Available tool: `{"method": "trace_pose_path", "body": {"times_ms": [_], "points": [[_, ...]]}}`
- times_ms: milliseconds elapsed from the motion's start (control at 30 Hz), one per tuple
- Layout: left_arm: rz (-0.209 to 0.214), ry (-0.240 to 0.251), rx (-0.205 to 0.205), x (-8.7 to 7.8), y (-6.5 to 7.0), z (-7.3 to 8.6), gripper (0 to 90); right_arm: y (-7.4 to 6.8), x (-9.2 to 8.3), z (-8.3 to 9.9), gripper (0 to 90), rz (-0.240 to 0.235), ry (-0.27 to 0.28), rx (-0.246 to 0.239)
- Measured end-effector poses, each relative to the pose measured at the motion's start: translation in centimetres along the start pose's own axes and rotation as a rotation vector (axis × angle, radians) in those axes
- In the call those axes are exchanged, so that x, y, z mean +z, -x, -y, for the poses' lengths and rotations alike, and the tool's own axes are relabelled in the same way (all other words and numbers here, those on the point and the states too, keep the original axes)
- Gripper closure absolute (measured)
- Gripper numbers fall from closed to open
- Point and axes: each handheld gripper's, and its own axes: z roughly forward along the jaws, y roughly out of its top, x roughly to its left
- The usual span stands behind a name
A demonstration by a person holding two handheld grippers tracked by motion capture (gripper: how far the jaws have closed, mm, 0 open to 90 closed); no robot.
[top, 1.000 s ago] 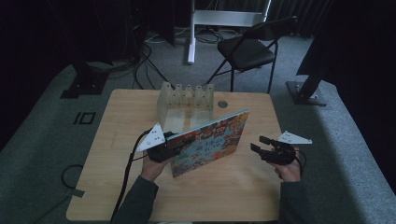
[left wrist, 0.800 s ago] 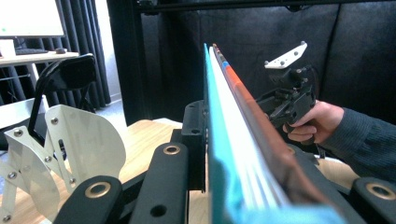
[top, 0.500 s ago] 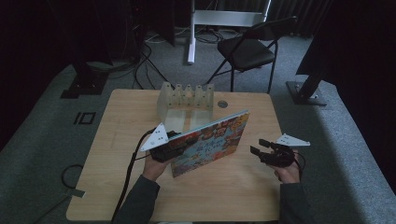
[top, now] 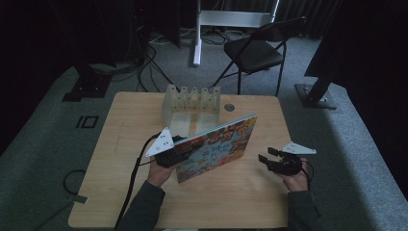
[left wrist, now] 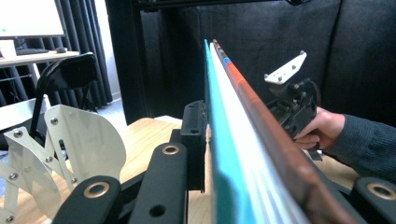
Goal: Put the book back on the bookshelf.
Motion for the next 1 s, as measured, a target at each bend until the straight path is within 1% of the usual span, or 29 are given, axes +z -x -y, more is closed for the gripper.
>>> {"method": "trace_pose_path", "body": {"times_ms": [33,167,267,300,567,700,1000], "points": [[0.004,0.004,-0.008,0.0,0.0,0.0,79.4,0.1,0.1,0.2,39.7,0.012,-0.007,-0.003],[0.001,0.003,-0.004,0.0,0.2,0.0,80.0,0.2,0.3,1.0,39.6,0.056,-0.039,-0.012],[0.002,0.003,-0.004,0.0,0.2,0.0,80.2,0.3,0.5,1.3,39.6,0.073,-0.051,-0.016],[0.000,0.003,-0.001,0.0,0.4,0.0,80.3,0.3,0.7,1.7,39.6,0.093,-0.067,-0.020],[-0.013,0.001,0.005,0.0,1.0,0.0,80.5,0.6,1.5,2.5,39.3,0.150,-0.113,-0.030],[-0.016,0.000,0.005,0.0,1.1,-0.1,80.6,0.8,1.8,2.8,38.8,0.170,-0.127,-0.031],[-0.026,-0.001,0.013,0.0,1.6,-0.1,80.6,0.9,2.5,3.2,33.9,0.192,-0.164,-0.029]]}}
